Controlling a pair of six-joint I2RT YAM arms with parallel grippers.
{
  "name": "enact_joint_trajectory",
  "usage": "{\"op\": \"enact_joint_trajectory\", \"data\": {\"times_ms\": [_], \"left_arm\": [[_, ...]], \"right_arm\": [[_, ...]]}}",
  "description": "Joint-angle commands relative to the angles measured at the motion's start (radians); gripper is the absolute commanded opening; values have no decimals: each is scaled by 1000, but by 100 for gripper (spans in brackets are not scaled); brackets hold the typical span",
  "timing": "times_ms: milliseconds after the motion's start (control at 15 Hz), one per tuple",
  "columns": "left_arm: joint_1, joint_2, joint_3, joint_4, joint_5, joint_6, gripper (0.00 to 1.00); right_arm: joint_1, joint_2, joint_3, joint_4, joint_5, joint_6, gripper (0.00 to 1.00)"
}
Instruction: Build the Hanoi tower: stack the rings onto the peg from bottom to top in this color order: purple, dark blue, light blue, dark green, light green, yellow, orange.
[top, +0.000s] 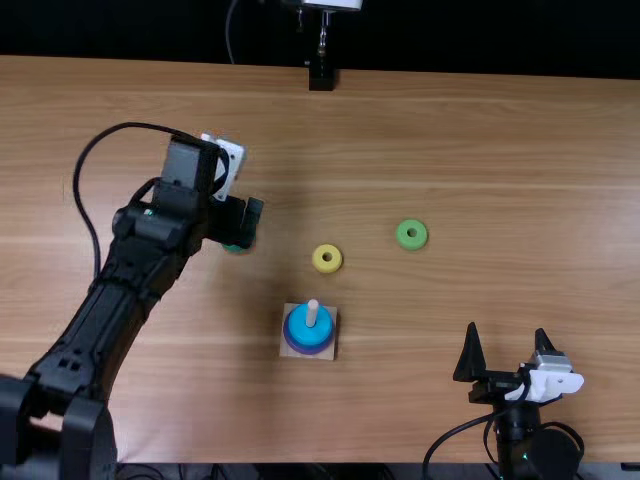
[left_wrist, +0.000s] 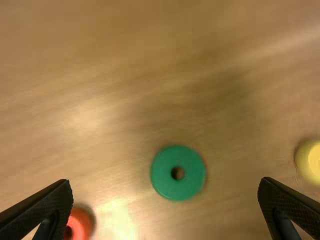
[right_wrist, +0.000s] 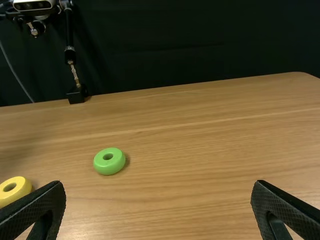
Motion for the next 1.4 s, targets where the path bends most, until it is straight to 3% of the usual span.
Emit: {"op": "enact_joint_trajectory", "data": {"times_ms": [0,267,933,1000,1067,1133,1200,1333], "left_arm": [[-12,65,69,-50,30,54,100],[-21,202,188,-190,24,128,100],[-41,332,270,-192,22,137,100],[-41,342,296,-192,-9,137,100],[-42,351,314,-197,-60,139,100],[-47,360,316,-219,-90,150,100],[-50,366,316,-247,-106,177,100],[-50,372,314,-258,-108,205,100]], "right_arm": [[-9,-13,-10,-21,0,-2,100],[-9,-13,-10,-21,0,-2,100],[-9,-13,-10,-21,0,-2,100],[-9,-13,-10,-21,0,-2,100],[-9,-13,-10,-21,2,-2,100],[-9,-13,-10,-21,0,-2,100],[-9,-13,-10,-21,2,-2,100],[-9,-13,-10,-21,2,-2,100]]}}
